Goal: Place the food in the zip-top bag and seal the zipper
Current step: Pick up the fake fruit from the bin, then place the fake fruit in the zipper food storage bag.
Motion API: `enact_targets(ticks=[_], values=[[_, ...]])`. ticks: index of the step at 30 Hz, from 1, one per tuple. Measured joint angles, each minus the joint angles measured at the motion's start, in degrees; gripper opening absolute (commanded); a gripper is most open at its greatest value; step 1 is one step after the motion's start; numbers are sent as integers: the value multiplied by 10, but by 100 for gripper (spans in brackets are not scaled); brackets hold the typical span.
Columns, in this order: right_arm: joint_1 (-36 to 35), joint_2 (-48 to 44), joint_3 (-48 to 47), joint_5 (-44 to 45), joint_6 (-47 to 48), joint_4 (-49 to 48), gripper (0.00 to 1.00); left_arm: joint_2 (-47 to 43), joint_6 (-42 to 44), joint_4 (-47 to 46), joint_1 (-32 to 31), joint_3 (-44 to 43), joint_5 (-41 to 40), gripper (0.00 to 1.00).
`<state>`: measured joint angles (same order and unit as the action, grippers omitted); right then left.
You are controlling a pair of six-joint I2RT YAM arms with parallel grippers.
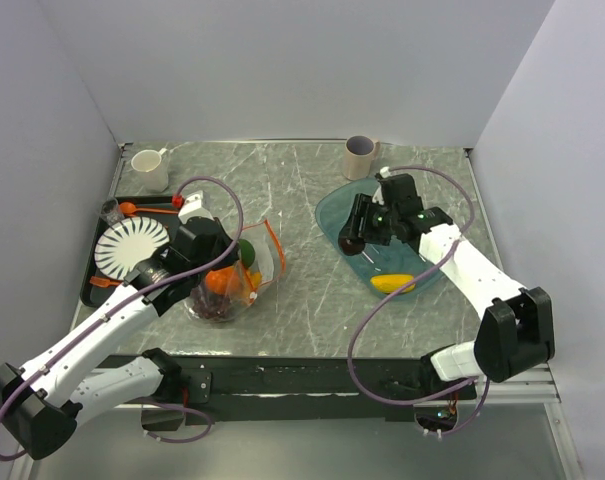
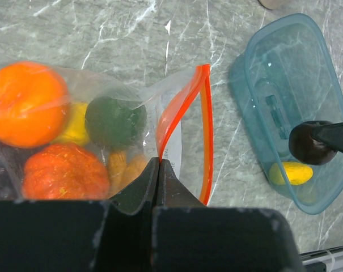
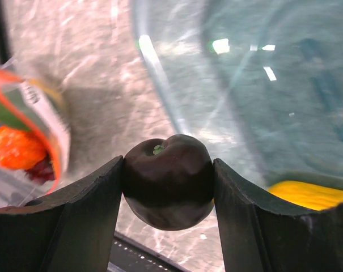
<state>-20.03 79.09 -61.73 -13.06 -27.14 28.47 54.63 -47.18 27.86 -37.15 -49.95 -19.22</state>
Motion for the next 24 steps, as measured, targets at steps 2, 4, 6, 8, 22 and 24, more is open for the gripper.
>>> enact_targets(ticks=[2,4,6,8,22,24], values=[[-17,0,-5,-7,-4,-4,26,1,1,0,0,0,2,1],[-40,0,-12,-15,-10,-6,26,3,3,1,0,-2,3,1],[-65,3,-23,-19,-18,-11,27,5,6,0,0,-2,4,1],[-91,8,-35,-27,-25,-20,27,5,10,0,0,-2,6,1],[-216,130,-168,-55,-43,-34,29,2,10,3,0,-2,10,1],[-224,146,-176,-55,-43,-33,32,-2,10,2,0,-2,13,1]])
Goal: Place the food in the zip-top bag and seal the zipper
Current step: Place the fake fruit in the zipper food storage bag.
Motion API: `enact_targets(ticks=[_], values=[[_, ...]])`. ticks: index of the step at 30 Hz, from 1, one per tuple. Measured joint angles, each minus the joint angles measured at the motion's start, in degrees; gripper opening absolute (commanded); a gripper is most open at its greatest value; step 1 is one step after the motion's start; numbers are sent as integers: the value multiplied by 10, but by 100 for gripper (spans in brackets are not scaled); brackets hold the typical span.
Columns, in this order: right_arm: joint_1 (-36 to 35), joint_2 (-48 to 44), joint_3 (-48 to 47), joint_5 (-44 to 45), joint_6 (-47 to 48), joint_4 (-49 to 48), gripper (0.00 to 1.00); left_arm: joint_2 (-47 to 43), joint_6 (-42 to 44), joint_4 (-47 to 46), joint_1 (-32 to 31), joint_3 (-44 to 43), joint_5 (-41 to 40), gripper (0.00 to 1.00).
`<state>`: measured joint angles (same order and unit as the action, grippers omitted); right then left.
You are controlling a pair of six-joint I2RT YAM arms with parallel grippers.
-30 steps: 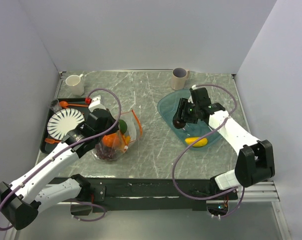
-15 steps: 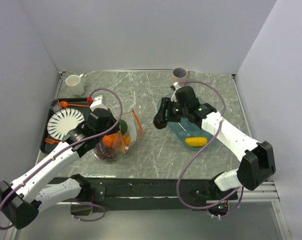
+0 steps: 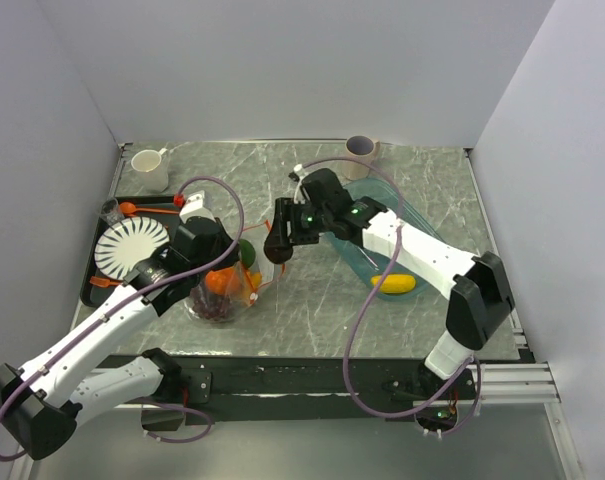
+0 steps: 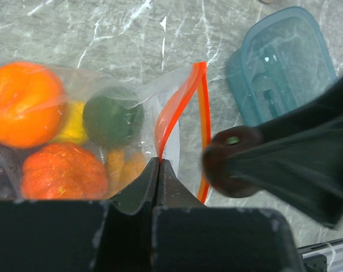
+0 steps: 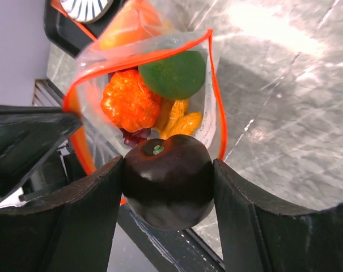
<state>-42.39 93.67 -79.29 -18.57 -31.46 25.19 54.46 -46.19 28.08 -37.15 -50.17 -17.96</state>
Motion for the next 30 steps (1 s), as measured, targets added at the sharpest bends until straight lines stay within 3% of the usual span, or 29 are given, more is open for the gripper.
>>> enact_targets(ticks=[8,13,14,22,30], values=[[-34,50,-13,0,0,14,37,-10,0,1,0,0,2,1],[-47,61,-29,-2,4,21,50,-11,0,0,0,0,2,1],[-49,63,-33,-2,6,21,58,-11,0,0,0,0,1,1],[-57,73,-59,-4,25,39,89,-18,0,2,0,0,1,1],[-57,73,-59,35,33,66,95,-18,-1,2,0,0,1,1]])
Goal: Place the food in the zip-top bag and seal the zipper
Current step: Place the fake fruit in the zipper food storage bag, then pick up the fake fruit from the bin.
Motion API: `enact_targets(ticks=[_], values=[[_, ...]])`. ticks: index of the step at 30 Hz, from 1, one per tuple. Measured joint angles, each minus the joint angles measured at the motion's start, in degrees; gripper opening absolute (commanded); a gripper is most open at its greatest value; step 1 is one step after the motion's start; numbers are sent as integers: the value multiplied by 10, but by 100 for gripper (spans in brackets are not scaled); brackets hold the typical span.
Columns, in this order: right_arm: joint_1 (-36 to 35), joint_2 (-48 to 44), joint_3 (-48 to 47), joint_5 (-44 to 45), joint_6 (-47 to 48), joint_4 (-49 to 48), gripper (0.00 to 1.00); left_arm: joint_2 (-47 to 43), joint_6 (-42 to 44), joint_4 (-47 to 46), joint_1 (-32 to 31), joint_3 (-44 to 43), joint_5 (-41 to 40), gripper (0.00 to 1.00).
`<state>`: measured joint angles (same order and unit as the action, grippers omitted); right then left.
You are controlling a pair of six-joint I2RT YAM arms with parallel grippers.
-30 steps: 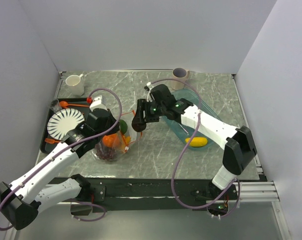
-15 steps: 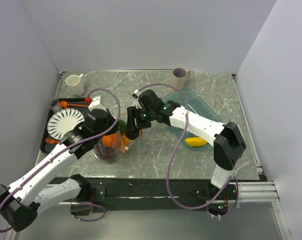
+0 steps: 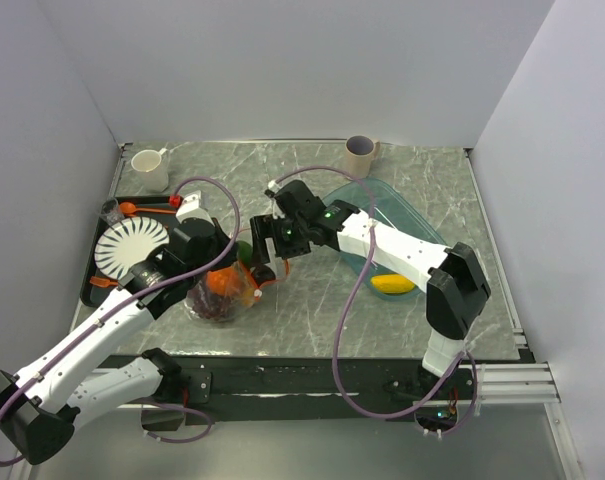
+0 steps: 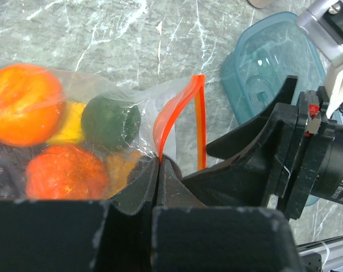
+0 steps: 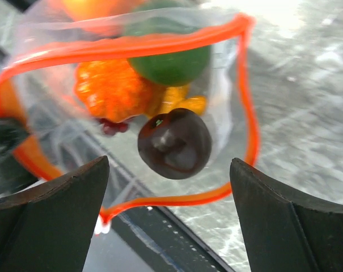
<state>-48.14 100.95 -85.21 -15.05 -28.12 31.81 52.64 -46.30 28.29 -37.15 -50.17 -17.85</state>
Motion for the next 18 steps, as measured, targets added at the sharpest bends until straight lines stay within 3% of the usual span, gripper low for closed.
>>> enact_targets(ticks=[8,18], values=[[23,-77,30,114,3,32,100,-2,0,1,0,0,-1,1],[183,-224,142,226,-29,43,100,-4,-1,1,0,0,-1,1]])
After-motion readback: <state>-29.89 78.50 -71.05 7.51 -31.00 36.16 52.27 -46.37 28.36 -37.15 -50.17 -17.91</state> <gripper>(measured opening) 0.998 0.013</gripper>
